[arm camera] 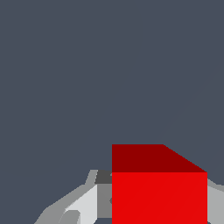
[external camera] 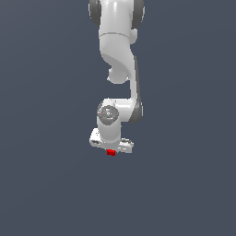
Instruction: Pick up the red cube and move it to a goal position.
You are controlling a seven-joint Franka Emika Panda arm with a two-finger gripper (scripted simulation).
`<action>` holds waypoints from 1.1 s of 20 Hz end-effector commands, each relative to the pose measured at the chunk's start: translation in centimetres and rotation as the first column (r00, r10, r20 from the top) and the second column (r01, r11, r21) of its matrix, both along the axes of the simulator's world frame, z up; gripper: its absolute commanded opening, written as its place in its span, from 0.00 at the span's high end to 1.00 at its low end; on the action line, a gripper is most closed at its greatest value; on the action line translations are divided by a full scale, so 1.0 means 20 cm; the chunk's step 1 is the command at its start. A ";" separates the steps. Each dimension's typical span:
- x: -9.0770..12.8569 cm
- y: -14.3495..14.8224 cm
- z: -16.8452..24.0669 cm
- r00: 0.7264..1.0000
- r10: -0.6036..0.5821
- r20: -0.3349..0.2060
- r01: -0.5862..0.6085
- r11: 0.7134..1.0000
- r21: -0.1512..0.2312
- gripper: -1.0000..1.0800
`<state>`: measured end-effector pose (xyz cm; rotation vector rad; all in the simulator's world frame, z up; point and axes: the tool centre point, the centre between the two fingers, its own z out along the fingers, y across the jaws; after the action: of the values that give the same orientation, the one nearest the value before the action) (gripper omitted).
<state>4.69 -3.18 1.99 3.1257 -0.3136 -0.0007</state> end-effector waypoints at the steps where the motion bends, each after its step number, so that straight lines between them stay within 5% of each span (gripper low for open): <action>1: 0.00 0.00 0.00 1.000 0.000 0.000 0.000 1.000 0.000 1.00; 12: -0.04 0.02 0.01 1.000 0.000 0.000 0.000 1.000 0.000 1.00; 22: -0.23 0.11 0.08 1.000 0.000 0.000 0.000 1.000 0.000 1.00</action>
<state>0.75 -1.32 3.23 3.1254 -0.3141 -0.0022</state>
